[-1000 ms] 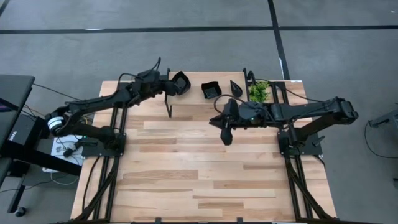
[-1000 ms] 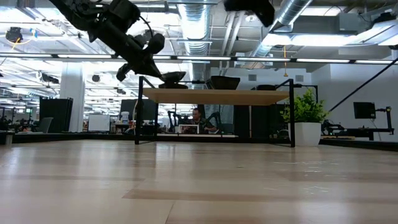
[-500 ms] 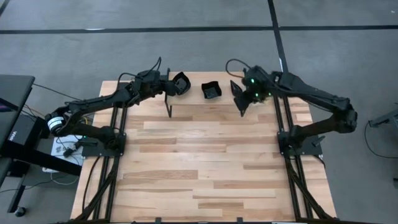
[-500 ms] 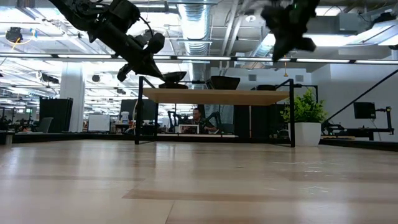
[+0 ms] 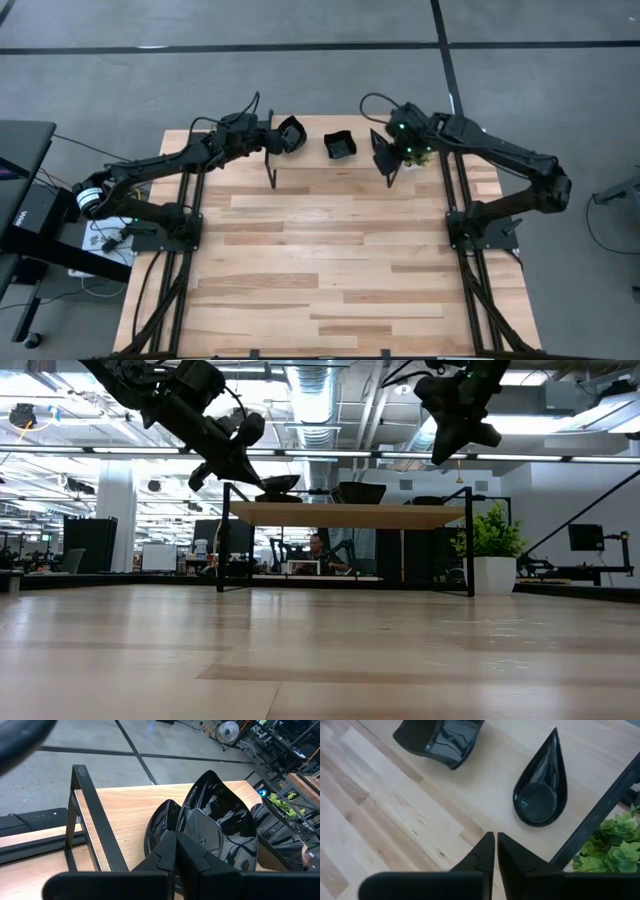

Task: Pick & Place Mini shaped plates
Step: Stack the black leaf shaped plate on top of the black leaf shaped plate on the shelf, then return to Home Position

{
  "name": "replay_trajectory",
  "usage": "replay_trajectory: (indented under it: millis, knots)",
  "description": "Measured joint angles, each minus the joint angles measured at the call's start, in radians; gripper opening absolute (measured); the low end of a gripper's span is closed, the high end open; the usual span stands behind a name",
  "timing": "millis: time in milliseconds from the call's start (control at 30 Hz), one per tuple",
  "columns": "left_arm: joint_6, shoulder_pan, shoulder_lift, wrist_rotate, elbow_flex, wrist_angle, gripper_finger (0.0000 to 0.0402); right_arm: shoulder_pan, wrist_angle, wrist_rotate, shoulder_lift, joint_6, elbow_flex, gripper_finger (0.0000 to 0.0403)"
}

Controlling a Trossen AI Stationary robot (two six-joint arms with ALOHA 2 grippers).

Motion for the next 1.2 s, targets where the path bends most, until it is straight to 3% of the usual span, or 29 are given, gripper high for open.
replay_trajectory:
  millis: [200, 600, 733, 1000, 1200]
  knots:
    - [0.0, 0.0, 0.0, -0.001, 0.0, 0.0, 0.0011, -0.001, 0.0, 0.003, 0.0, 0.0, 0.0, 0.0018]
    - [0.0, 0.0, 0.0, -0.003, 0.0, 0.0, 0.0068, 0.004, 0.0, 0.004, 0.0, 0.0, 0.0, 0.0023]
    - [0.035, -0.002, -0.01, 0.024, 0.0, 0.0, 0.0074, 0.025, 0.003, 0.054, -0.003, -0.014, 0.0, 0.0022]
    - [0.149, -0.009, -0.102, 0.028, 0.0, -0.002, 0.0071, 0.068, 0.035, 0.099, -0.004, -0.027, 0.0, 0.0022]
    - [0.203, -0.048, -0.214, 0.074, -0.018, -0.034, 0.007, 0.165, 0.117, 0.203, -0.05, -0.027, -0.001, 0.0021]
